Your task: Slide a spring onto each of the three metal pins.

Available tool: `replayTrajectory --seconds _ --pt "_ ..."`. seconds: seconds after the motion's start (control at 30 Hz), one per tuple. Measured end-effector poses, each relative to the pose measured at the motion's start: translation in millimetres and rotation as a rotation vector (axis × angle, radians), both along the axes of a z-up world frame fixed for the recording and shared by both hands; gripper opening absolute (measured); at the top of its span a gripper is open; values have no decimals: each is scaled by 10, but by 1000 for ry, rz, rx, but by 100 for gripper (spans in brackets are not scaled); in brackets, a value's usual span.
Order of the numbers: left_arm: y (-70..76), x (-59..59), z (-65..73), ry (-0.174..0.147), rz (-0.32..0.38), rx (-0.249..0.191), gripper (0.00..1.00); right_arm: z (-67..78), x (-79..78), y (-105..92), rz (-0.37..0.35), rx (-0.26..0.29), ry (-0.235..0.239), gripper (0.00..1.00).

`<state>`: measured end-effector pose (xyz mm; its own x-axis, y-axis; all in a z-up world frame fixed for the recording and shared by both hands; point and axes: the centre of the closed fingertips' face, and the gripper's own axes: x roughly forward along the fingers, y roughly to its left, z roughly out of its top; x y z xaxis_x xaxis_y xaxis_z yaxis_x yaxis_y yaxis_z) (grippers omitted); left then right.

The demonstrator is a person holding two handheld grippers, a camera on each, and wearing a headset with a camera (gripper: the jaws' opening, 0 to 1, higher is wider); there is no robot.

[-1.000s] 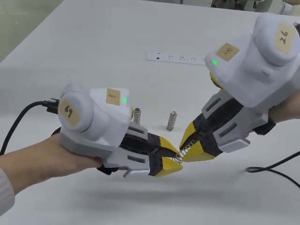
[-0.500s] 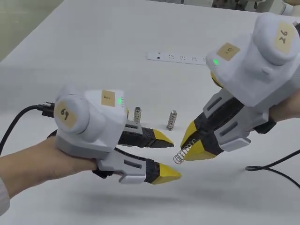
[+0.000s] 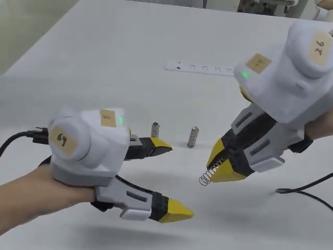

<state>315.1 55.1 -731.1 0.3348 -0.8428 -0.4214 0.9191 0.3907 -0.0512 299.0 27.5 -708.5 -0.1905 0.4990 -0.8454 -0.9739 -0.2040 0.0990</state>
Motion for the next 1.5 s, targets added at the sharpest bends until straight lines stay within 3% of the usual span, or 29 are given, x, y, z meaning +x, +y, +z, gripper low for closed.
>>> replayTrajectory --seconds 0.13,0.2,0.23,0.5,0.97,1.5 --pt "56 29 -6 17 45 -11 84 1 2 -2 4 -1 0 7" --pt "121 42 -60 27 70 19 87 -1 13 -10 6 -3 -2 7" --pt "144 57 -69 37 94 13 90 1 22 -15 6 -4 -4 7" --pt "283 117 -58 44 183 2 96 15 89 -78 0 -14 -17 7" --pt "440 132 -76 43 289 -22 98 84 572 -335 -49 -73 -88 7" --pt "530 149 -123 57 312 -24 97 63 1089 -587 -77 -162 -164 7"
